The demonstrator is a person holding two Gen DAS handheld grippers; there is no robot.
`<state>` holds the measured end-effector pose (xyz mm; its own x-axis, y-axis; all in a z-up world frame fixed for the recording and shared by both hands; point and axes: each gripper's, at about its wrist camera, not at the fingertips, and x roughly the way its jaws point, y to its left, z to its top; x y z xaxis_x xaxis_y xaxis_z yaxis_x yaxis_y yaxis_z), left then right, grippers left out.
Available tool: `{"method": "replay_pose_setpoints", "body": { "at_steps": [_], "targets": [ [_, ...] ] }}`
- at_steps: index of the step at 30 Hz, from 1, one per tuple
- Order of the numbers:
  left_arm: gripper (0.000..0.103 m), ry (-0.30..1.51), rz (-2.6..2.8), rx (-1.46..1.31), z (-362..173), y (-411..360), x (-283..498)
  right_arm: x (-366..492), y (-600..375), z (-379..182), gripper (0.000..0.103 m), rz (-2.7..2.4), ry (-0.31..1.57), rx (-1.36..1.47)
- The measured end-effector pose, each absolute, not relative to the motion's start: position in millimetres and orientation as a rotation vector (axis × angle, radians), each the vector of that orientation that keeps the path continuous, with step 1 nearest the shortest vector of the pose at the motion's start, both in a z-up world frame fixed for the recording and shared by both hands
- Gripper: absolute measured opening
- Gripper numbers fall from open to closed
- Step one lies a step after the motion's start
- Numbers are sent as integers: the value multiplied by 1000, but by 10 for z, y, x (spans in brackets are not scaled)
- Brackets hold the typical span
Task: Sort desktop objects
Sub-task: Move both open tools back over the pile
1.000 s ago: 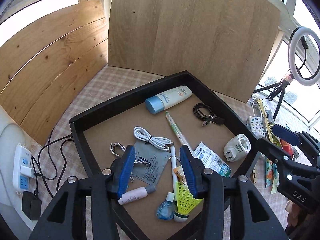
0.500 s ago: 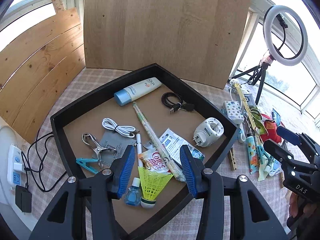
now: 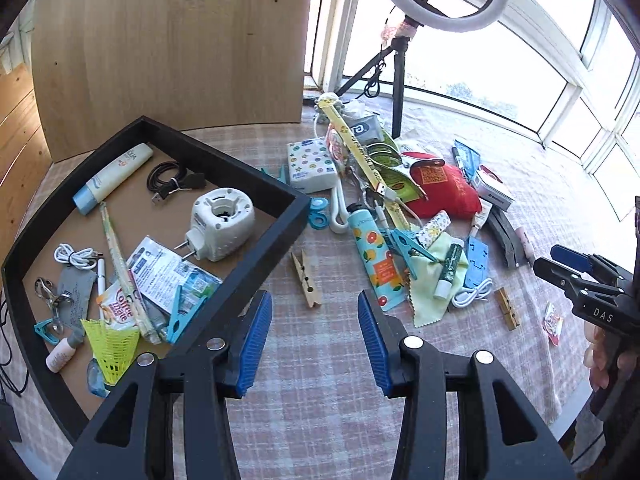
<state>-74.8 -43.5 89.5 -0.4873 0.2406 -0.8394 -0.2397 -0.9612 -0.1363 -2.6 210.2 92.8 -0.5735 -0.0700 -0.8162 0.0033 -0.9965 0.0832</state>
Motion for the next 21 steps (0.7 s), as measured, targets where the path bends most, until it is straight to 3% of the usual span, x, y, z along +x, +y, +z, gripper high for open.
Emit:
{"method": "replay_pose_setpoints", "body": {
  "at_steps": [15,21],
  "targets": [
    [37,295,2151,-1343,452,1054,-567,217,2339,365,62,-2608,-45,1579],
    [36,474,2046,-1294,310,1341,-667,101,2263,268,43,-2554,-10,1591]
  ]
}}
